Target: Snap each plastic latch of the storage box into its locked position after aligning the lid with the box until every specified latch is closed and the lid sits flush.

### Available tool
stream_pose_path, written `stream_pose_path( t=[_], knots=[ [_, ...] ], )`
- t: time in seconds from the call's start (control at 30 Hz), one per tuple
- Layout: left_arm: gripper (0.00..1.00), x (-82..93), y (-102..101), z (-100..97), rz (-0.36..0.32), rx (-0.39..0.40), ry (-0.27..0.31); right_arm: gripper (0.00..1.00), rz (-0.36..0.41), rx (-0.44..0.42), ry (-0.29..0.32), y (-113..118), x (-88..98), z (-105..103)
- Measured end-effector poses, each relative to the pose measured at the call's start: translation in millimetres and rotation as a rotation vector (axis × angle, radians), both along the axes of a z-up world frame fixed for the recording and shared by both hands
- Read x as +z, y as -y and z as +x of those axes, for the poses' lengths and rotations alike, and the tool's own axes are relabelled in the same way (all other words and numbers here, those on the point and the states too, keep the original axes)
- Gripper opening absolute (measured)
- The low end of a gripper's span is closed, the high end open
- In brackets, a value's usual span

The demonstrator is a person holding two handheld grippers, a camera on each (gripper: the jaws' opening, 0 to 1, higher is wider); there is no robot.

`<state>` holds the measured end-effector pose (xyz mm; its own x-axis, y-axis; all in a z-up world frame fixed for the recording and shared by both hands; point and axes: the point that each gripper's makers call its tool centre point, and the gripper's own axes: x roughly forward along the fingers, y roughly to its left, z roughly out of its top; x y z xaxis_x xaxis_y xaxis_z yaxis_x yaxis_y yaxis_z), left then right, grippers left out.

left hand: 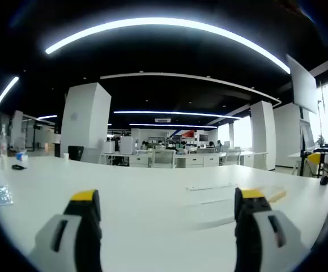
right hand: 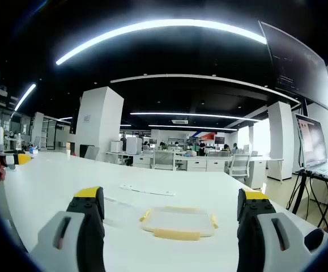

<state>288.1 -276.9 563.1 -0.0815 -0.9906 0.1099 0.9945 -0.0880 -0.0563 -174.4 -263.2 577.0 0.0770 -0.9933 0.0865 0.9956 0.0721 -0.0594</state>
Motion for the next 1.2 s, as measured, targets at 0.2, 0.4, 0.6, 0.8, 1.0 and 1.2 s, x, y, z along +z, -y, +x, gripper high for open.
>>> stream_pose_path(
  t=[0.2, 0.4, 0.6, 0.8, 1.0, 1.2],
  knots=[
    [0.99, -0.1, 0.0, -0.7, 0.000, -0.002, -0.001, 1.00, -0.003, 0.000, -0.004, -0.1, 1.2, 0.0],
    [0.99, 0.3, -0.6, 1.6, -0.002, 0.003, -0.002, 1.00, -0.004, -0.002, -0.004, -0.2, 1.3, -1.0],
    [0.99, 1.1, -1.1, 0.1, -0.004, 0.000, -0.002, 1.00, -0.007, -0.006, -0.004, -0.8, 2.0, -3.0],
    [0.99, -2.0, -0.2, -0.7, 0.003, -0.006, -0.012, 1.00, -0.004, -0.007, -0.002, -0.6, 0.6, -3.5],
    [0.99, -1.5, 0.2, -1.5, -0.001, -0.008, -0.009, 1.00, -0.008, -0.007, -0.005, -0.8, 1.8, -3.7],
    [0.99, -3.5, 0.9, -3.4, 0.006, -0.014, -0.017, 1.00, -0.004, -0.007, -0.002, -0.1, 0.4, -4.7]
  ],
)
